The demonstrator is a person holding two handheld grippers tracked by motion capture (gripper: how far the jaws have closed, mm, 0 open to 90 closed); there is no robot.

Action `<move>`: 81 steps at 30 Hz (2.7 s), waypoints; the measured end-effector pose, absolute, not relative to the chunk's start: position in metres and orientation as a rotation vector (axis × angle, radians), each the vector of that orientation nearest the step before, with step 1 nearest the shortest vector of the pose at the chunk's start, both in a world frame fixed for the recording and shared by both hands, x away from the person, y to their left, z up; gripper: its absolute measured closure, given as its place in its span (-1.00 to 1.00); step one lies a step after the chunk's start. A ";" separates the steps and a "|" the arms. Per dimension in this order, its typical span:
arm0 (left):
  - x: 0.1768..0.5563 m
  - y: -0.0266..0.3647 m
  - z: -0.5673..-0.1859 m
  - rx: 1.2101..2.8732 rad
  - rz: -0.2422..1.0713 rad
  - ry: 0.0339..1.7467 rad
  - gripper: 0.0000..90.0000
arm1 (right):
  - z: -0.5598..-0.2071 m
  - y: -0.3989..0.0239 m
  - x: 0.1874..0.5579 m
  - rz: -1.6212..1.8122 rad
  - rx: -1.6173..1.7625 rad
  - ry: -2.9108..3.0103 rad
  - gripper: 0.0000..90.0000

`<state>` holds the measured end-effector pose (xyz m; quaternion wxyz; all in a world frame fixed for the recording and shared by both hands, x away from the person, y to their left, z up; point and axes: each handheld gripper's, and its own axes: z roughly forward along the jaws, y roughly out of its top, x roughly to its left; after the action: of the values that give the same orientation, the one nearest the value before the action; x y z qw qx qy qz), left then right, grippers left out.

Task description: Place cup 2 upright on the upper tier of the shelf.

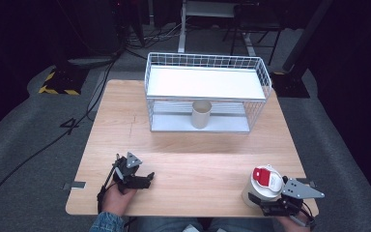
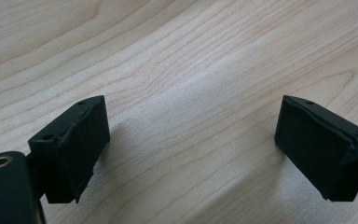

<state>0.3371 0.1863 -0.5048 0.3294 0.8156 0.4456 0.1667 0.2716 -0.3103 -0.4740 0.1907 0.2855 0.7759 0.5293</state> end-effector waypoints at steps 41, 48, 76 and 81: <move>0.336 0.185 -0.505 2.127 0.441 1.179 -0.75 | -0.438 -0.314 0.290 1.547 0.810 2.114 -0.72; 0.336 0.184 -0.505 2.115 0.440 1.198 -0.75 | -0.417 -0.309 0.303 1.557 0.781 2.103 -0.72; 0.338 0.183 -0.505 2.078 0.471 1.274 -0.76 | -0.345 -0.279 0.360 1.549 0.687 2.105 -0.72; 0.338 0.182 -0.505 2.076 0.475 1.279 -0.76 | -0.331 -0.274 0.369 1.543 0.684 2.089 -0.72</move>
<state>0.3385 0.1824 -0.5050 0.3227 0.7909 0.4874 0.1810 0.3688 -0.2741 -0.3314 0.2262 0.2480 0.7576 0.5598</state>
